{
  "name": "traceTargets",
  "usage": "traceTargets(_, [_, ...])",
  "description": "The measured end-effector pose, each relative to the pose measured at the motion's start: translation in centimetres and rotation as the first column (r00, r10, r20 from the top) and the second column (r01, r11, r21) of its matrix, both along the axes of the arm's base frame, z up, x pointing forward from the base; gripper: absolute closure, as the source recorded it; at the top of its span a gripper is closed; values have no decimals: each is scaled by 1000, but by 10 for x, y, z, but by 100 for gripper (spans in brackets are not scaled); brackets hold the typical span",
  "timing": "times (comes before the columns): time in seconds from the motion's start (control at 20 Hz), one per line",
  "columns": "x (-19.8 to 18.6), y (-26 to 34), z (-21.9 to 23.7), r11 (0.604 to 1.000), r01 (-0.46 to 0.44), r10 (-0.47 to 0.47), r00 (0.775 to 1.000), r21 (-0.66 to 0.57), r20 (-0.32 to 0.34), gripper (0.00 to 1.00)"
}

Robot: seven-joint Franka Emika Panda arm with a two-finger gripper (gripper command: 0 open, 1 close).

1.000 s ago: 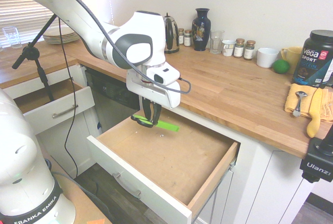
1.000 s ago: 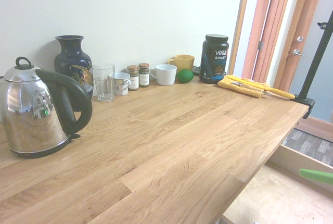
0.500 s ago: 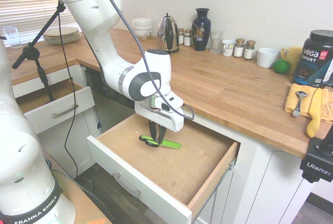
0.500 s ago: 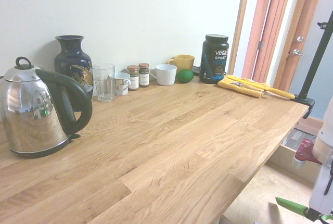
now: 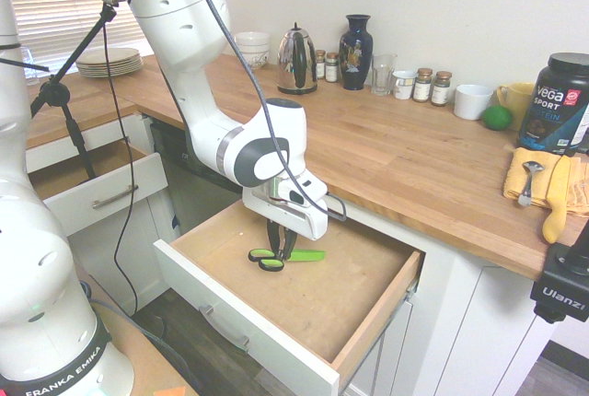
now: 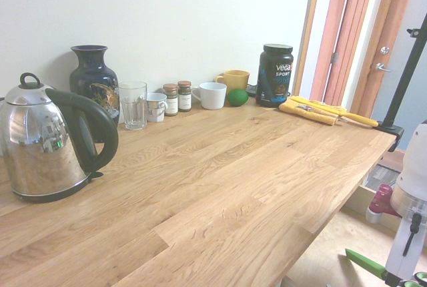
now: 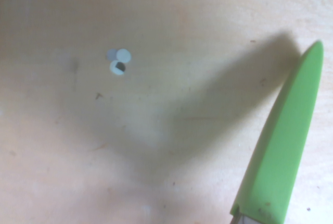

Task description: Put scissor in the drawer

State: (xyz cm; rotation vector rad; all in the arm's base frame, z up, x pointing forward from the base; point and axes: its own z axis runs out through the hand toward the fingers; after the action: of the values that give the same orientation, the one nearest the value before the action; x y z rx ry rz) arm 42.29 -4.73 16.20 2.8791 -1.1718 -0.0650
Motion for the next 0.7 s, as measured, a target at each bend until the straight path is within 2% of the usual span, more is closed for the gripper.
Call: traceTargets(0.7, [-2,-2,-23,1000,19,-19,1000,2,-15,100])
